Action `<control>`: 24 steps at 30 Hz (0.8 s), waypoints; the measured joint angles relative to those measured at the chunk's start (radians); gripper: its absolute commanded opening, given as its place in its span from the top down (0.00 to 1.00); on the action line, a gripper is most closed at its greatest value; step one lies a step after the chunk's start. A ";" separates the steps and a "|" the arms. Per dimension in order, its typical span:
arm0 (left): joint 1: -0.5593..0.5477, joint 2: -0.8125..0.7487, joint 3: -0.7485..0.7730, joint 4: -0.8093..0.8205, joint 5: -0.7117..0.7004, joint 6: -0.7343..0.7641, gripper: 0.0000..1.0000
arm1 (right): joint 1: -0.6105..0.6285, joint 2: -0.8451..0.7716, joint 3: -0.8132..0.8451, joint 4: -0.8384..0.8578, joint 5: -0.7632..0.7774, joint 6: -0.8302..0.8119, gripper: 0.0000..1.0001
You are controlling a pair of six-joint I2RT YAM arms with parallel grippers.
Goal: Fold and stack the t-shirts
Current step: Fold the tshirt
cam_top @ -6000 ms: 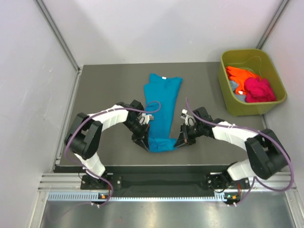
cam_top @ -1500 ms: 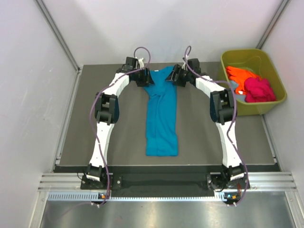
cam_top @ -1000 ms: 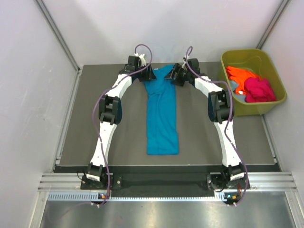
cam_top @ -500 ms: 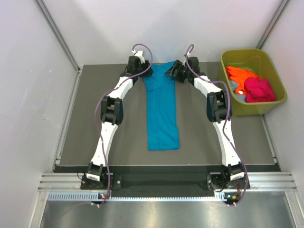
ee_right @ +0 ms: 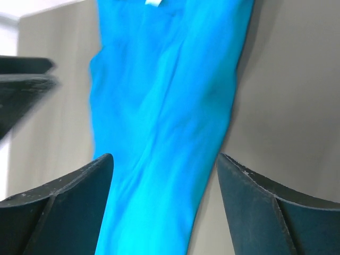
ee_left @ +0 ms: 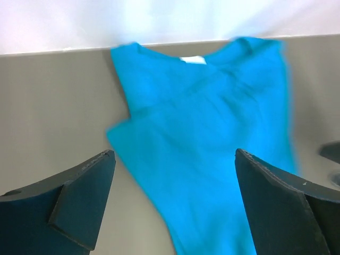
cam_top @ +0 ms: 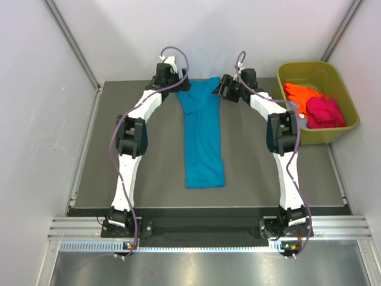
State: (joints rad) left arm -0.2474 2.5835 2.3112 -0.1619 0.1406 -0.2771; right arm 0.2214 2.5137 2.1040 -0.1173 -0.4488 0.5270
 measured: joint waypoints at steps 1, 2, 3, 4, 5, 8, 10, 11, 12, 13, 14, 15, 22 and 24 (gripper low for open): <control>-0.001 -0.084 -0.066 -0.032 0.000 -0.011 0.01 | -0.004 -0.054 -0.051 -0.014 -0.010 -0.001 0.21; -0.002 -0.151 -0.101 -0.063 0.002 -0.022 0.01 | -0.010 -0.111 -0.108 -0.029 -0.021 0.000 0.21; -0.002 -0.216 -0.118 -0.106 0.004 -0.037 0.01 | -0.018 -0.196 -0.194 -0.033 -0.033 0.003 0.20; -0.001 -0.277 -0.128 -0.149 0.014 -0.051 0.01 | -0.026 -0.272 -0.262 -0.054 -0.047 0.008 0.21; 0.001 -0.350 -0.165 -0.163 0.036 -0.068 0.01 | -0.036 -0.353 -0.340 -0.053 -0.060 0.012 0.20; 0.014 -0.593 -0.381 -0.188 0.102 -0.122 0.07 | -0.067 -0.599 -0.553 -0.093 -0.108 0.016 0.21; 0.035 -0.734 -0.552 -0.203 0.177 -0.183 0.16 | -0.083 -0.728 -0.684 -0.087 -0.138 0.019 0.24; 0.047 -0.796 -0.657 -0.202 0.208 -0.212 0.19 | -0.091 -0.797 -0.771 -0.083 -0.152 0.025 0.25; 0.055 -0.832 -0.737 -0.210 0.233 -0.233 0.23 | -0.094 -0.848 -0.850 -0.084 -0.165 0.031 0.25; 0.064 -0.856 -0.821 -0.219 0.254 -0.258 0.28 | -0.094 -0.888 -0.928 -0.094 -0.180 0.040 0.26; 0.070 -0.868 -0.913 -0.223 0.267 -0.280 0.31 | -0.092 -0.912 -1.000 -0.104 -0.195 0.047 0.27; 0.071 -0.868 -0.976 -0.240 0.272 -0.288 0.34 | -0.090 -0.924 -1.060 -0.099 -0.206 0.059 0.27; 0.006 -0.883 -1.258 -0.345 0.267 -0.307 0.31 | -0.071 -0.976 -1.432 -0.141 -0.282 0.124 0.35; -0.016 -0.918 -1.291 -0.341 0.267 -0.313 0.31 | -0.053 -0.994 -1.499 -0.110 -0.308 0.148 0.36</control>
State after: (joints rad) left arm -0.2630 1.6657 1.0199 -0.5026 0.4080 -0.5903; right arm 0.1688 1.5196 0.6048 -0.2276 -0.7570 0.6750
